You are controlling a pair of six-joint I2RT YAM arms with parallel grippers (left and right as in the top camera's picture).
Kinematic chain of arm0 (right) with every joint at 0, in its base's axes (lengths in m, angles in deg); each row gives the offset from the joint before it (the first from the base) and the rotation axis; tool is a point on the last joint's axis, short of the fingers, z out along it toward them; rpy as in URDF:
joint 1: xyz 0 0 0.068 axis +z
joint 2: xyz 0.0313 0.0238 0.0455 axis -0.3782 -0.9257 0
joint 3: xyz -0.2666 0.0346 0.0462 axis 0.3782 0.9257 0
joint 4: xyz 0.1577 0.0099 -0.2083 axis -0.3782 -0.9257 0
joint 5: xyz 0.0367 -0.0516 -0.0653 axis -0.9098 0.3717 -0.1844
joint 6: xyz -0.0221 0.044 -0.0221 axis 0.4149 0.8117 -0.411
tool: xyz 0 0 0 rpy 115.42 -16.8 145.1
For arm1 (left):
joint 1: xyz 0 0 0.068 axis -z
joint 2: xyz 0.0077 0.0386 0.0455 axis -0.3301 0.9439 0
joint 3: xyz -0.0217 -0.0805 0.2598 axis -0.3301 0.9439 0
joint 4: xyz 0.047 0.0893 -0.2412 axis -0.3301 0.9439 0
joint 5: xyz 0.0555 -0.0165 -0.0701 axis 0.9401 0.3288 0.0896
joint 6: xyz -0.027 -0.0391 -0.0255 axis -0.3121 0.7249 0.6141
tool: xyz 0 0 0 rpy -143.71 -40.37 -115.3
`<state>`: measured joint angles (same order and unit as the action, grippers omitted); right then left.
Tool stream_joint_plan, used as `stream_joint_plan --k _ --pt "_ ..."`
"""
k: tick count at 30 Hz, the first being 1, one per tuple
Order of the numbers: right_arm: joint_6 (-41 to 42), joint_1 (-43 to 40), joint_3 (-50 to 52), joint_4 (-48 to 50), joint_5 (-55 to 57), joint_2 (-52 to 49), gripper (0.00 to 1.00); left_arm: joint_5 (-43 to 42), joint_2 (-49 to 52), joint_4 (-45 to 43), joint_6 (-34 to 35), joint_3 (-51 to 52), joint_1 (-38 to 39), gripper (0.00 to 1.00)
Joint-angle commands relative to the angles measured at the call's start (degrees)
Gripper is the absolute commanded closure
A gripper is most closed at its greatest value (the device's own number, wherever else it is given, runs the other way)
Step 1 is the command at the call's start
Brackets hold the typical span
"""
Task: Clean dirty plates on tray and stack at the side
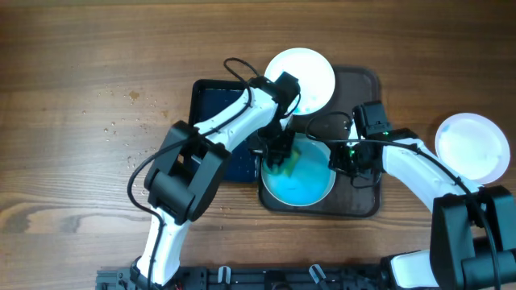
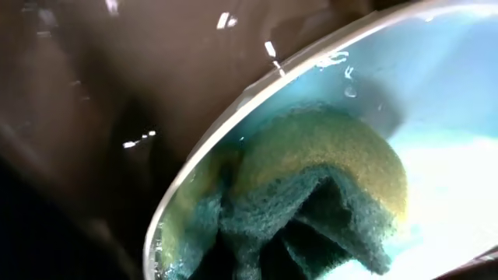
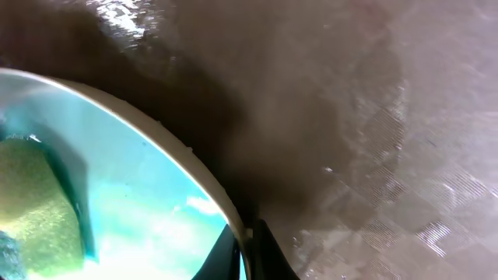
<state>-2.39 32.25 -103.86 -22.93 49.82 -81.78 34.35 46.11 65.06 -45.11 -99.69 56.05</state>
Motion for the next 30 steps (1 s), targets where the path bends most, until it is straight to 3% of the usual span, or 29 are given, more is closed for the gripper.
stream_joint_plan --k 1,8,14,19,21,26,30 --pt "11.5 -0.9 2.0 -0.2 6.1 -1.7 0.96 -10.1 4.7 -4.7 -0.7 2.7 4.6 0.96" --pt "11.5 -0.9 2.0 0.3 3.0 -1.7 0.96 -10.1 4.7 -5.2 0.1 1.9 8.1 0.96" --pt "-3.3 -0.9 2.0 2.2 -1.4 -1.7 0.96 -9.8 4.7 -2.5 0.2 -4.9 6.8 0.96" --pt "-14.4 -0.9 2.0 5.1 3.3 -1.7 0.96 -9.8 4.7 -2.4 0.2 -5.9 6.6 0.96" --pt "-15.8 -0.9 2.0 5.9 0.7 -1.7 0.95 -9.9 4.7 -2.3 0.4 -5.9 6.6 0.96" --pt "11.7 -2.2 2.0 5.7 -0.6 -1.7 0.96 -11.4 4.7 -1.9 2.5 -5.9 6.6 0.96" --pt "21.3 -5.3 2.0 7.9 -7.1 -1.7 0.96 -13.4 4.7 -1.9 3.6 -5.9 6.9 0.96"
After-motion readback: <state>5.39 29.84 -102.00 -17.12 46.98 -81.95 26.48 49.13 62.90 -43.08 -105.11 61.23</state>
